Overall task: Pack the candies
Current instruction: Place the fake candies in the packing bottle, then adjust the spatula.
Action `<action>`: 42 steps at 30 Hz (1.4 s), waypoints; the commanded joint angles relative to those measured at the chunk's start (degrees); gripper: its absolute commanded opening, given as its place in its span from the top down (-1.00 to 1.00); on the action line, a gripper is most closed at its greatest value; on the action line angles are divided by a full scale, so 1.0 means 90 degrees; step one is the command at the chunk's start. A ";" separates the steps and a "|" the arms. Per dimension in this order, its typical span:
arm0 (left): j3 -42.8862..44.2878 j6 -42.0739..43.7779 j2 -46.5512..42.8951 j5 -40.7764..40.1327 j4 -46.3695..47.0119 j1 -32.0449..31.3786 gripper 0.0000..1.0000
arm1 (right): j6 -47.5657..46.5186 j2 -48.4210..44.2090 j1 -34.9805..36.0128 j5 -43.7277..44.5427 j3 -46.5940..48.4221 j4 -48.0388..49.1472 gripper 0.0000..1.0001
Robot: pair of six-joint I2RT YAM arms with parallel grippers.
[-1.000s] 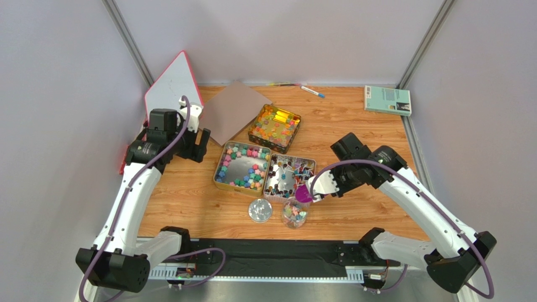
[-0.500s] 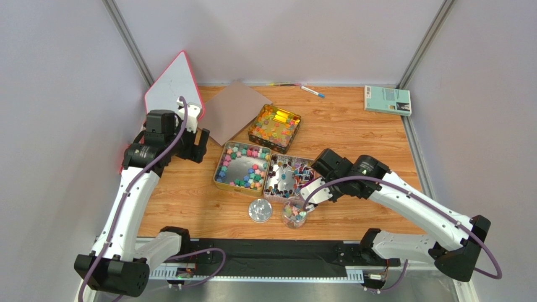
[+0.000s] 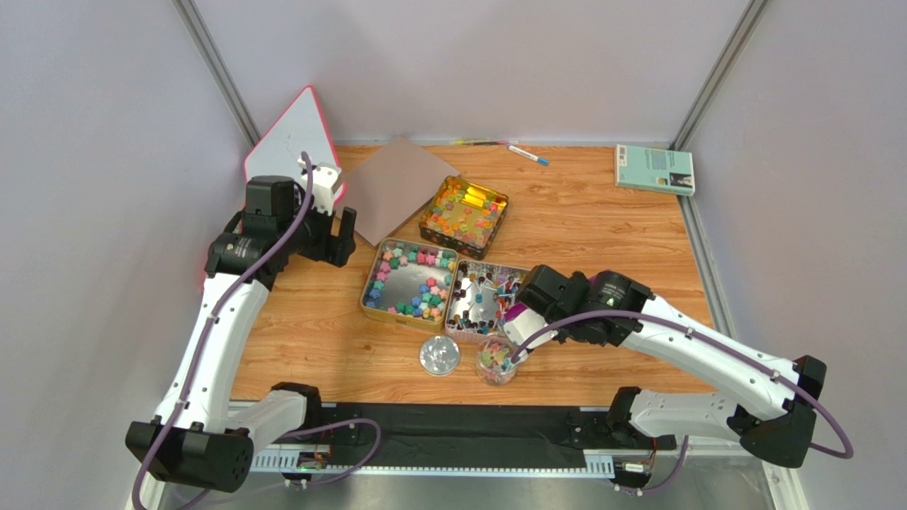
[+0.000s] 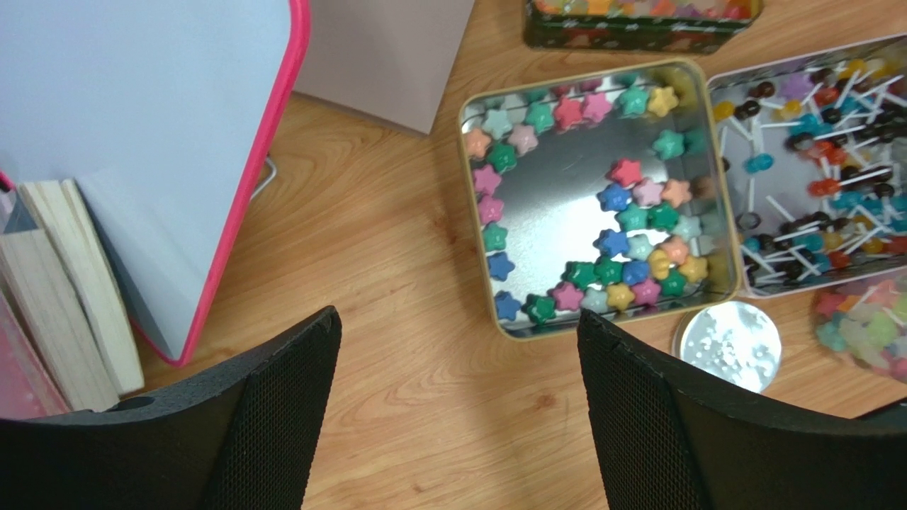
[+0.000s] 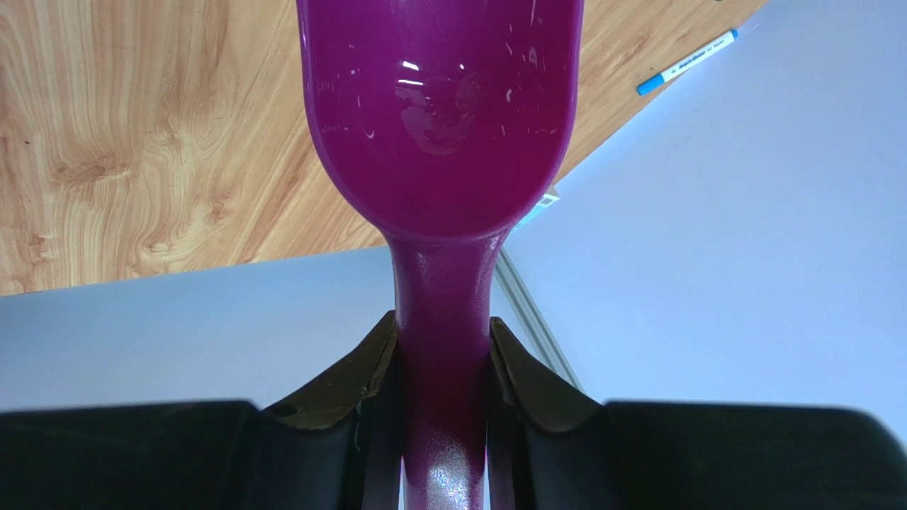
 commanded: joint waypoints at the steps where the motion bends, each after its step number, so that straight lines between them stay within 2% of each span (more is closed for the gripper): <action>1: 0.0656 -0.0407 0.0246 0.1504 -0.0049 -0.0040 -0.72 | 0.0567 -0.0198 0.0029 0.0136 0.0795 -0.0403 1.00; 3: 0.0793 -0.0727 0.0412 0.2279 -0.0030 -0.0069 -0.66 | 0.0978 0.0026 -0.0020 -0.0448 0.1263 -0.0403 1.00; 4: 0.0978 -0.0962 0.0636 0.3114 -0.0020 -0.0099 -0.61 | 0.1328 0.0114 -0.0078 -0.0616 0.1556 -0.0364 1.00; 5: 0.1086 -0.1070 0.0754 0.3538 -0.0030 -0.0128 -0.39 | 0.1457 0.0231 -0.0117 -0.0801 0.1655 -0.0161 1.00; 6: 0.1164 -0.1178 0.0881 0.4239 -0.0011 -0.0177 -0.03 | 0.1536 0.0290 -0.0166 -0.1229 0.1734 -0.0082 1.00; 7: 0.1262 -0.1188 0.1056 0.4468 0.0038 -0.0283 0.33 | 0.1653 0.0319 -0.0254 -0.1368 0.1734 0.0035 1.00; 8: 0.1292 -0.1189 0.1145 0.4577 0.0048 -0.0362 0.99 | 0.1673 0.0407 -0.0303 -0.1476 0.1657 0.0462 1.00; 11: 0.1302 -0.1111 0.1243 0.4588 0.0077 -0.0519 1.00 | 0.2032 0.0951 -0.0469 -0.1643 0.1597 0.1098 1.00; 14: 0.1273 -0.1052 0.1331 0.4763 0.0077 -0.0616 1.00 | 0.2599 0.1499 -0.0694 -0.2101 0.2153 0.1431 1.00; 17: 0.1282 -0.1013 0.1448 0.4783 0.0078 -0.0772 1.00 | 0.2543 0.2066 -0.0752 -0.2112 0.2727 0.1666 1.00; 23: 0.1253 -0.0964 0.1604 0.4686 0.0116 -0.0900 1.00 | 0.2581 0.3063 -0.0860 -0.2229 0.3959 0.1433 1.00; 27: 0.1194 -0.0945 0.1702 0.4500 0.0184 -0.0919 1.00 | 0.2572 0.3074 -0.0792 -0.2414 0.4458 0.1394 1.00; 35: 0.1409 -0.0857 0.2346 0.4353 0.0380 -0.0909 1.00 | 0.2055 0.2000 -0.0616 -0.3361 0.4137 0.1609 1.00; 36: 0.1477 -0.0857 0.2453 0.4344 0.0390 -0.0919 1.00 | 0.2064 0.1864 -0.0596 -0.3710 0.4137 0.1628 1.00; 39: 0.1517 -0.0895 0.2552 0.4344 0.0438 -0.0929 1.00 | 0.2220 0.1833 -0.0596 -0.3956 0.4302 0.1726 1.00; 42: 0.1604 -0.0964 0.2494 0.4276 0.0449 -0.0929 1.00 | 0.2027 0.2028 -0.0606 -0.3696 0.4342 0.1667 1.00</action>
